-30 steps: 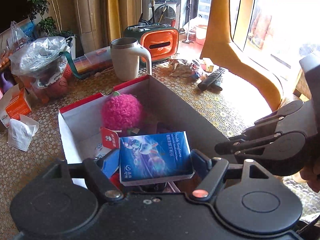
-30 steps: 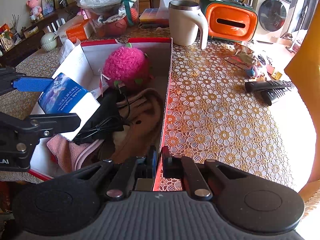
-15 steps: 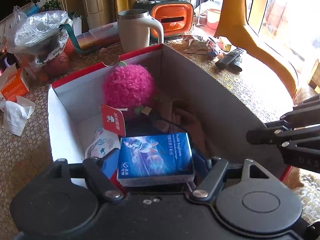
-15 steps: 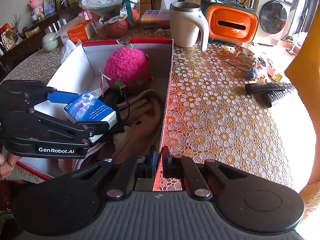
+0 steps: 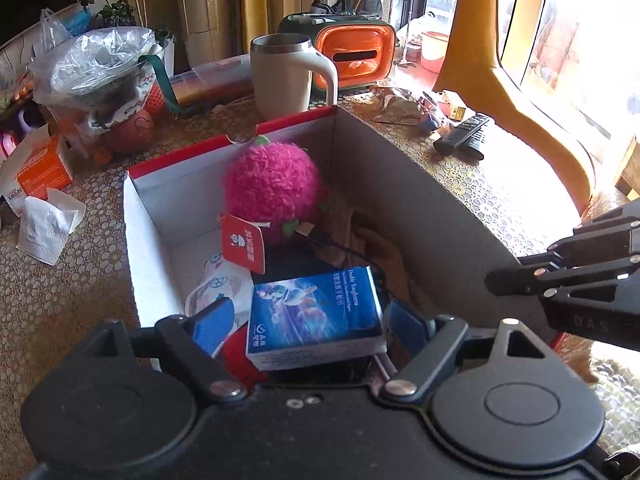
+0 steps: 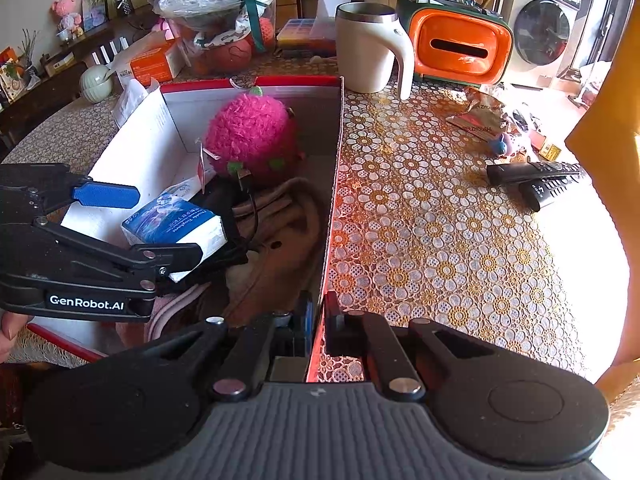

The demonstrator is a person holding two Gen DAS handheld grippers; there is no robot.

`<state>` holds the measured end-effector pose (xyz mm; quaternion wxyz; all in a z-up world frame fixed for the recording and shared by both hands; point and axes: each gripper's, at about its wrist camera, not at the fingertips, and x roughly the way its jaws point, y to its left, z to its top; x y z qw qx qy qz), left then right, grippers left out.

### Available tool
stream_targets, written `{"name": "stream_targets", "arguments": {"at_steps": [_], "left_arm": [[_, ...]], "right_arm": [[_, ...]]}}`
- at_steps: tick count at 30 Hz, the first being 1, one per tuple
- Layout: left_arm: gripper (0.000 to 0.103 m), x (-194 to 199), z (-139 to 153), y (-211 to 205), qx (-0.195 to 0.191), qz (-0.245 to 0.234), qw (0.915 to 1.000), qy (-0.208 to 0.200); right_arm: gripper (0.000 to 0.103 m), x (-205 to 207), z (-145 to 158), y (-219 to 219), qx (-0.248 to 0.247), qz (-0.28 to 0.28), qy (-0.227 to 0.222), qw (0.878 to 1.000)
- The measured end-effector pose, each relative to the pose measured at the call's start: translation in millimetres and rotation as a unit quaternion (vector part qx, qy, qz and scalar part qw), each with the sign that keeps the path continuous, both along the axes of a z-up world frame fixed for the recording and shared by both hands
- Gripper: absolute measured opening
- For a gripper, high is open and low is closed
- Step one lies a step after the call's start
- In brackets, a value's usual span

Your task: Organize objects

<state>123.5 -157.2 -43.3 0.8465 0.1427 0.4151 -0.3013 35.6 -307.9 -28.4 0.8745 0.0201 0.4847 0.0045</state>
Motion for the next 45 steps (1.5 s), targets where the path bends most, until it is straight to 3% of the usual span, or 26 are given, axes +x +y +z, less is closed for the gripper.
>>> {"name": "stream_targets", "arguments": {"at_steps": [9, 19, 30, 33, 35, 41, 45], "left_arm": [[0.092, -10.8, 26.2, 21.4, -0.032, 0.019, 0.9991, -0.018], [0.096, -40.3, 56.6, 46.0, -0.06, 0.031, 0.9961, -0.057], [0.101, -85.7, 72.3, 73.6, -0.095, 0.063, 0.9882, -0.102], [0.101, -95.2, 71.2, 79.1, -0.102, 0.072, 0.9867, -0.104], [0.101, -101.1, 70.2, 82.6, -0.104, 0.076, 0.9859, -0.107], [0.101, -115.0, 67.6, 88.1, -0.103, 0.078, 0.9848, -0.116], [0.102, -121.5, 65.0, 92.6, -0.11, 0.089, 0.9831, -0.116]], "right_arm": [[0.005, -11.8, 16.4, 4.0, -0.012, -0.003, -0.019, 1.0], [0.005, -43.4, 59.9, 9.9, -0.003, 0.006, -0.09, 0.996], [0.006, -78.4, 78.8, 31.8, 0.011, 0.024, -0.158, 0.987], [0.013, -87.3, 77.9, 39.7, 0.015, 0.03, -0.172, 0.985], [0.025, -92.0, 77.0, 43.4, 0.017, 0.03, -0.181, 0.983], [0.046, -106.0, 75.3, 49.0, 0.027, 0.032, -0.206, 0.978], [0.056, -114.7, 72.7, 51.3, 0.028, 0.035, -0.216, 0.975]]}}
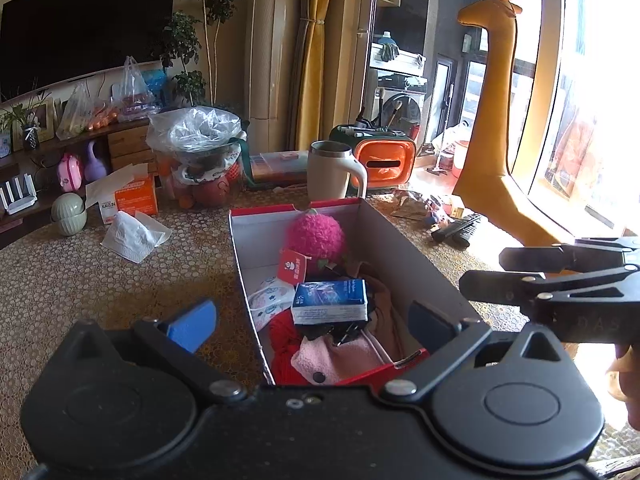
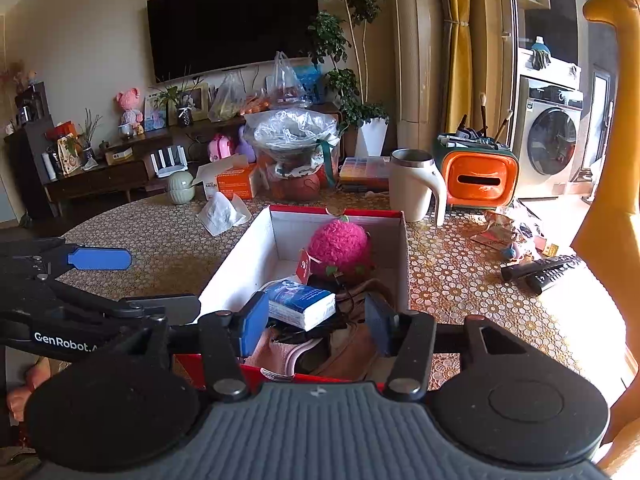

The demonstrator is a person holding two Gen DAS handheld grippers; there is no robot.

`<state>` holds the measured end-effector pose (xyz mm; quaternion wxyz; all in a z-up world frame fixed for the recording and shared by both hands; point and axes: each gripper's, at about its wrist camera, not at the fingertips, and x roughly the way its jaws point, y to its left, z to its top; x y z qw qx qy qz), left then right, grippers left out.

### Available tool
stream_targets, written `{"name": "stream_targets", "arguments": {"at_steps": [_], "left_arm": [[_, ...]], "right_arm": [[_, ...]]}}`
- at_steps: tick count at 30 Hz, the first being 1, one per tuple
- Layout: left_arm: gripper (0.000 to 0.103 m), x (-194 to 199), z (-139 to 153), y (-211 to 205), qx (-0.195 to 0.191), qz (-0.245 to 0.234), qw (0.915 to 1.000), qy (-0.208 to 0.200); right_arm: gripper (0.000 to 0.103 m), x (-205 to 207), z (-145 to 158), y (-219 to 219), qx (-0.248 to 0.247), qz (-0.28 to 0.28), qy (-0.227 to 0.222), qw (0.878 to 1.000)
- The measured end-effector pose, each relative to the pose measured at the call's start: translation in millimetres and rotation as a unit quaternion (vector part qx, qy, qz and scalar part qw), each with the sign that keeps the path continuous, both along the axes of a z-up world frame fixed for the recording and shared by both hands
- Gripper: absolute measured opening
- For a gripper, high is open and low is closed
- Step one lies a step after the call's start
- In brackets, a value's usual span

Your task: Organize objects

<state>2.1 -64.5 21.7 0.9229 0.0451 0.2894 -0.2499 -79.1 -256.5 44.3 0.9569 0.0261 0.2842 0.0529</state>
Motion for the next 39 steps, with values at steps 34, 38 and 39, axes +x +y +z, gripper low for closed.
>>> {"name": "stream_targets", "arguments": {"at_steps": [34, 38, 39], "left_arm": [[0.102, -19.3, -8.3, 2.9, -0.015, 0.013, 0.9998, 0.0], [0.102, -19.3, -10.2, 2.5, -0.016, 0.009, 0.9998, 0.003], [0.102, -19.2, -10.4, 2.8, -0.016, 0.01, 0.9998, 0.003]], "right_arm": [[0.103, -30.9, -19.2, -6.3, 0.024, -0.037, -0.036, 0.998], [0.103, -32.3, -18.6, -7.6, 0.024, -0.042, -0.038, 0.998], [0.103, -32.2, -18.4, -7.6, 0.024, -0.043, -0.038, 0.998]]}}
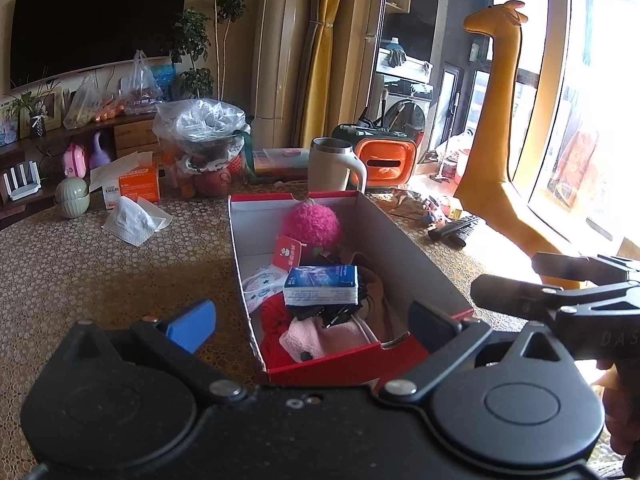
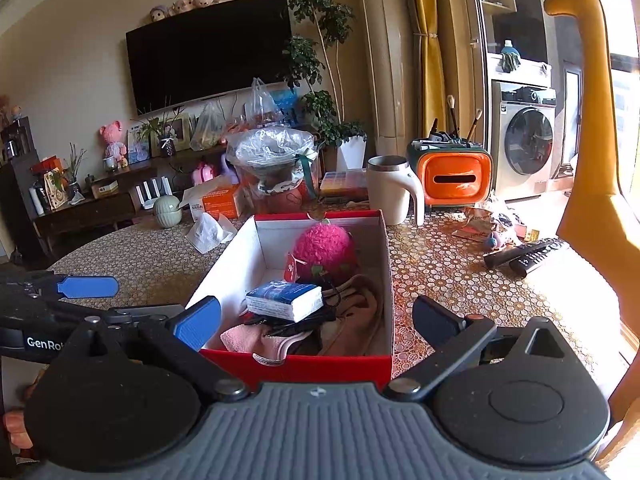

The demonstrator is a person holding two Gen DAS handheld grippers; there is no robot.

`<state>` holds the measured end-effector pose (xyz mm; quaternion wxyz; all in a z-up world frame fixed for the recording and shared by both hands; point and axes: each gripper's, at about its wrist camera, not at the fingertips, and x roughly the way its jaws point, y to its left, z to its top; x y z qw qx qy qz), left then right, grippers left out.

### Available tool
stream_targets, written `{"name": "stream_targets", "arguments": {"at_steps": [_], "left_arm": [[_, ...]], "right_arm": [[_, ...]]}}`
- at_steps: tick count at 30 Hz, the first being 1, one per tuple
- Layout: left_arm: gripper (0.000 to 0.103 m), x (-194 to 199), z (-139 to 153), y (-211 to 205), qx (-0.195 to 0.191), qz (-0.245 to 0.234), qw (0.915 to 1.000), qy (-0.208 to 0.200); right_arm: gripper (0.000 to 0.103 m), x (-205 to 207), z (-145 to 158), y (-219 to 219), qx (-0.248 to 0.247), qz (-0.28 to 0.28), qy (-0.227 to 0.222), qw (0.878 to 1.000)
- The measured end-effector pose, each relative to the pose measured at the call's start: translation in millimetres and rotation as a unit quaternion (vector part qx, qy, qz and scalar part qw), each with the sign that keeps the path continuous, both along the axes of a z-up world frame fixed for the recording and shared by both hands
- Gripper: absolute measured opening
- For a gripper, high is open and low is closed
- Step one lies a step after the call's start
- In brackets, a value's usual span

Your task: Organize objects

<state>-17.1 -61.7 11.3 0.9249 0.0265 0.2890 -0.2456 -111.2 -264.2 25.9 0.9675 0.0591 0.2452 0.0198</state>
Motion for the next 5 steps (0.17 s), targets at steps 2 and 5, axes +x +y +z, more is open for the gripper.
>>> {"name": "stream_targets", "arguments": {"at_steps": [2, 5], "left_arm": [[0.102, 0.0, -0.1, 0.5, -0.002, -0.001, 1.0, 0.001], [0.102, 0.4, -0.5, 0.7, -0.004, -0.002, 1.0, 0.002]], "right_arm": [[0.103, 0.1, 0.1, 0.2, -0.001, -0.001, 0.001, 1.0], [0.103, 0.8, 0.0, 0.9, -0.003, -0.003, 0.004, 1.0]]}}
